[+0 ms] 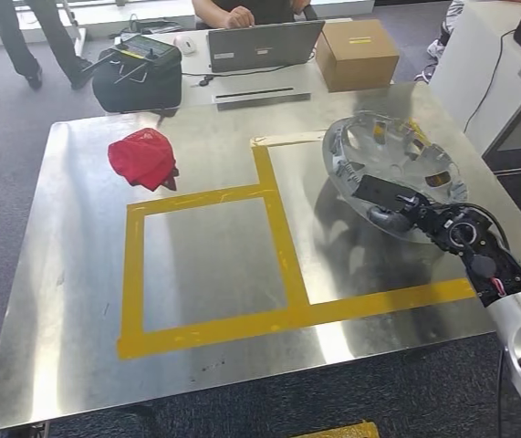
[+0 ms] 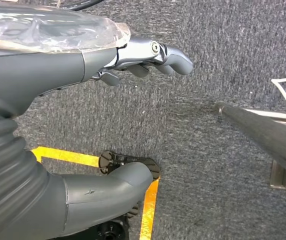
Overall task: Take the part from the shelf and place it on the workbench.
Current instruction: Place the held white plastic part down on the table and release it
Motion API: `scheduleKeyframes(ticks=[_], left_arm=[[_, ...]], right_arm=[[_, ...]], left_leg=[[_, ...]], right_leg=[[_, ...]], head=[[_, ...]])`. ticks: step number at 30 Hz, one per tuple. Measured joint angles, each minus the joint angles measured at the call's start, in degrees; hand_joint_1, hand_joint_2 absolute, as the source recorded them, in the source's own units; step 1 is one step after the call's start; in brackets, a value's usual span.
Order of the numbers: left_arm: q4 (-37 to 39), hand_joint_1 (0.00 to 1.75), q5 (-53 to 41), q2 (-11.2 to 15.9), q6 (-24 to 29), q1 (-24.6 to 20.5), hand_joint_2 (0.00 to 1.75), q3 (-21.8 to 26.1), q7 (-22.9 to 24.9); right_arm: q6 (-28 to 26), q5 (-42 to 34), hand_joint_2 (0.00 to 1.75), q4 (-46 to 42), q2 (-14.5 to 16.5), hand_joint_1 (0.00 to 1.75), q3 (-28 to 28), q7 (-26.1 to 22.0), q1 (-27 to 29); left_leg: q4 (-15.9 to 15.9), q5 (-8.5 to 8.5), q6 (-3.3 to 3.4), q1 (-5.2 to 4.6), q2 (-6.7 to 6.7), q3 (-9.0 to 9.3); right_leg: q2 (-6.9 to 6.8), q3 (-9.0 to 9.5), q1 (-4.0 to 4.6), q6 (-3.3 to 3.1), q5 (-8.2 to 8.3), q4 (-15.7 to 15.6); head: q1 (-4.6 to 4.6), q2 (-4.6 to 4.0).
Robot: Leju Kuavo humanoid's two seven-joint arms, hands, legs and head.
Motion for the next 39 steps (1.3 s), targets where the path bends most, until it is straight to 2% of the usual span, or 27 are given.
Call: scheduleKeyframes(ticks=[4, 10, 18, 28, 35, 39], left_arm=[[0.0, 0.0, -0.02, 0.08, 0.02, 0.03, 1.75, 0.0, -0.1], [0.0, 0.0, -0.27, 0.18, 0.05, -0.08, 1.75, 0.0, -0.06], [0.0, 0.0, -1.07, 0.18, 0.02, -0.37, 1.75, 0.0, 0.13], [0.0, 0.0, -1.57, 0.19, 0.02, -0.68, 1.75, 0.0, 0.21], [0.0, 0.0, -1.55, 0.18, 0.02, -0.7, 1.75, 0.0, 0.21], [0.0, 0.0, -1.55, 0.18, 0.02, -0.69, 1.75, 0.0, 0.21]], right_arm=[[1.22, -1.53, 1.75, -7.19, 0.64, 1.75, 1.21, 2.02, 2.71], [1.83, -2.54, 1.75, -18.08, 3.39, 1.75, 4.66, 4.87, 5.71], [0.88, -2.88, 1.75, -24.21, 5.76, 1.75, 9.59, 5.02, 6.41], [-2.02, -0.91, 1.75, -20.56, 5.73, 1.75, 10.61, 1.95, 6.24], [-5.56, 4.61, 1.75, -10.41, 5.67, 1.75, 10.44, -3.49, 3.5], [-6.03, 5.1, 1.75, -5.65, 5.53, 1.75, 10.41, -4.76, 2.42]], left_leg=[[-0.04, 0.0, 0.0, 0.0, -0.03, 0.05], [-0.13, 0.0, -0.01, 0.0, -0.02, 0.18], [-0.15, 0.0, -0.02, 0.01, -0.03, 0.21], [-0.15, 0.0, -0.02, -0.01, -0.03, 0.21], [-0.14, 0.0, -0.01, -0.01, -0.03, 0.21], [-0.13, 0.0, -0.01, -0.02, -0.04, 0.21]], right_leg=[[-0.03, 0.06, 0.01, -0.03, -0.05, 0.0], [-0.03, 0.11, -0.01, -0.07, -0.11, 0.0], [-0.07, 0.11, -0.03, -0.12, -0.16, -0.01], [-0.09, 0.12, -0.08, -0.11, -0.16, -0.03], [-0.11, 0.13, -0.15, -0.09, -0.14, -0.03], [-0.11, 0.14, -0.17, -0.08, -0.14, -0.03]], head=[[0.01, 0.0], [0.01, 0.0], [-0.07, 0.0], [-0.06, 0.0], [-0.06, 0.0], [-0.06, 0.0]])
